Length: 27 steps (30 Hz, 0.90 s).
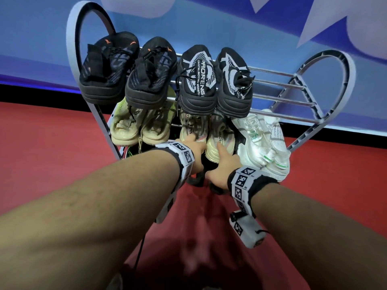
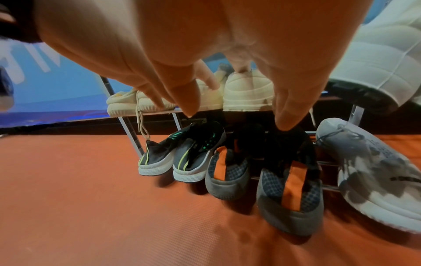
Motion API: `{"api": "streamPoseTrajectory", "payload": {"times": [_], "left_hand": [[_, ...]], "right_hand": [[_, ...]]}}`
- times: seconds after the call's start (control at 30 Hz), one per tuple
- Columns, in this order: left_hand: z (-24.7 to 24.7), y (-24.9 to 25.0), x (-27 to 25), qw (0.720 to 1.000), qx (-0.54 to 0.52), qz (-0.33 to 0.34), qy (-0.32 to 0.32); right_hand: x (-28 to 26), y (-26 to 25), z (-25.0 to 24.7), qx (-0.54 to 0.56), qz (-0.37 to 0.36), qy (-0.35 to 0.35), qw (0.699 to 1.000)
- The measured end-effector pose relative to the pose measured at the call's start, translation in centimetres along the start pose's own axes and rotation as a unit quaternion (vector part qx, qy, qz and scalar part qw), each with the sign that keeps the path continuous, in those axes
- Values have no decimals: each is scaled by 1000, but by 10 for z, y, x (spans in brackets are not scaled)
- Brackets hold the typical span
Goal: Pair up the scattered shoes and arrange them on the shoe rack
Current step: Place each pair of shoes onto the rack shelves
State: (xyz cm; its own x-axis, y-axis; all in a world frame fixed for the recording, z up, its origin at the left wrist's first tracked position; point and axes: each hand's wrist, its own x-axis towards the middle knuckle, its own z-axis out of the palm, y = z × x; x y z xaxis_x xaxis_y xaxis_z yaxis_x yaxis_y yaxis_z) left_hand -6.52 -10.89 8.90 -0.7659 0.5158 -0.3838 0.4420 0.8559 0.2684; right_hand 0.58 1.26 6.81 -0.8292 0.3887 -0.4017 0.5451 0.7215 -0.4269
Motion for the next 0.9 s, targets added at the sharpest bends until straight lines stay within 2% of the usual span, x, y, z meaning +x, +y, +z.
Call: {"api": "streamPoseTrajectory", "payload": {"times": [0.27, 0.57, 0.77, 0.9], "left_hand": [[-4, -7, -1, 998, 21, -16, -49], [-4, -25, -10, 1000, 17, 4, -7], [-5, -35, -11, 1000, 20, -11, 5], [-1, -21, -15, 999, 22, -30, 30]], "right_hand": [[-1, 1, -6, -69, -48, -11, 996], [-1, -16, 1, -90, -59, -22, 994], [-3, -24, 5, -92, -69, -35, 993], [-6, -19, -6, -95, -103, -38, 989]]}}
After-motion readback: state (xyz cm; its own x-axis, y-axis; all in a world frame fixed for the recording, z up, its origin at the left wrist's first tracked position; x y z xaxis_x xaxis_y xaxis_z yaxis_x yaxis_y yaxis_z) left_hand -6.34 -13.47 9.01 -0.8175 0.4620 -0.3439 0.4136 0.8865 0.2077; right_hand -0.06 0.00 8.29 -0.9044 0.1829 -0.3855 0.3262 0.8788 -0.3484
